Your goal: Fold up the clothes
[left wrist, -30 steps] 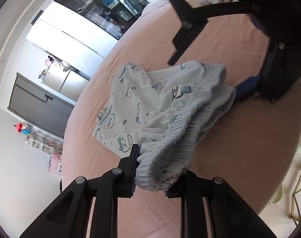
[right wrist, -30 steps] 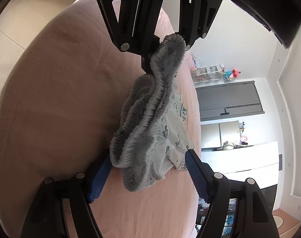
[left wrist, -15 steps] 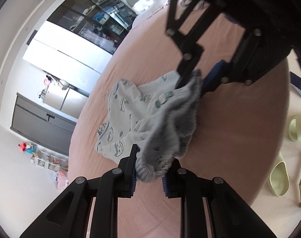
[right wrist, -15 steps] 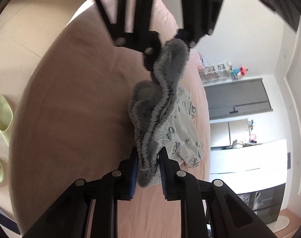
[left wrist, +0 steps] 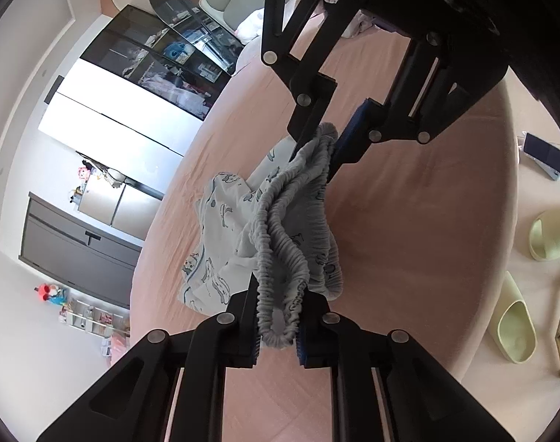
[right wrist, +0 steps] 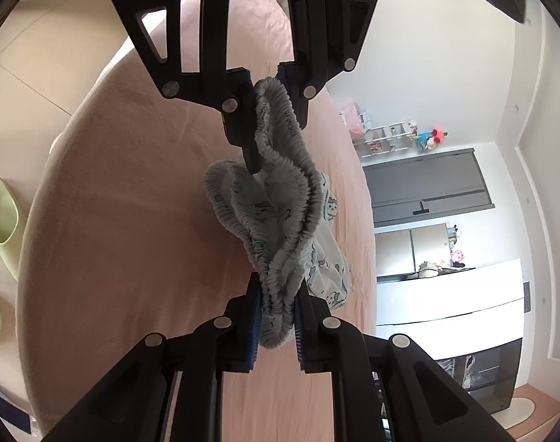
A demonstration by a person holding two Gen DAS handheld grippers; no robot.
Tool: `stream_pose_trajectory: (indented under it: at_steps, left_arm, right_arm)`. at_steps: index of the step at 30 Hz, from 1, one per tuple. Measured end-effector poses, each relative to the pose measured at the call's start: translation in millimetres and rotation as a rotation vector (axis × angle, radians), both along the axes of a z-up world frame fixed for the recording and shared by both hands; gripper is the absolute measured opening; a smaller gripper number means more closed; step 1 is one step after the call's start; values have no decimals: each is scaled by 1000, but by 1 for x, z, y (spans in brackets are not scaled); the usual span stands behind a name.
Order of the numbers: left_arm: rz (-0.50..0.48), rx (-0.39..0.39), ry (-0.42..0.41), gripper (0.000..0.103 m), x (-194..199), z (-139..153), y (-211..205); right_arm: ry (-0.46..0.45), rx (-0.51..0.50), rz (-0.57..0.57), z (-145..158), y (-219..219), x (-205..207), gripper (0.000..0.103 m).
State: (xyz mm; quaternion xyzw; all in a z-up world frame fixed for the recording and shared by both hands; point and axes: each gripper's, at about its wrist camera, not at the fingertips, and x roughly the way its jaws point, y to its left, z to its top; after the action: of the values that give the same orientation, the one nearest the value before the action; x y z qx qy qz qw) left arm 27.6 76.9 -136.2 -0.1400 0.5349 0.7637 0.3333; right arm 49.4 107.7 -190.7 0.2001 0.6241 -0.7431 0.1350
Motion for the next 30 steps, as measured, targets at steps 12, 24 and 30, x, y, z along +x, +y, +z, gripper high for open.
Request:
stream_pose_trajectory:
  at_steps: [12, 24, 30]
  left_arm:
    - [-32, -38, -19, 12, 16, -3, -1]
    - [0, -85, 58, 16, 9, -32, 8]
    - [-49, -145, 215, 26, 17, -56, 11]
  right_arm:
    - [-73, -18, 12, 9, 4, 11, 13]
    - [-98, -8, -10, 5, 2, -6, 13]
    - [-73, 5, -28, 5, 4, -14, 13]
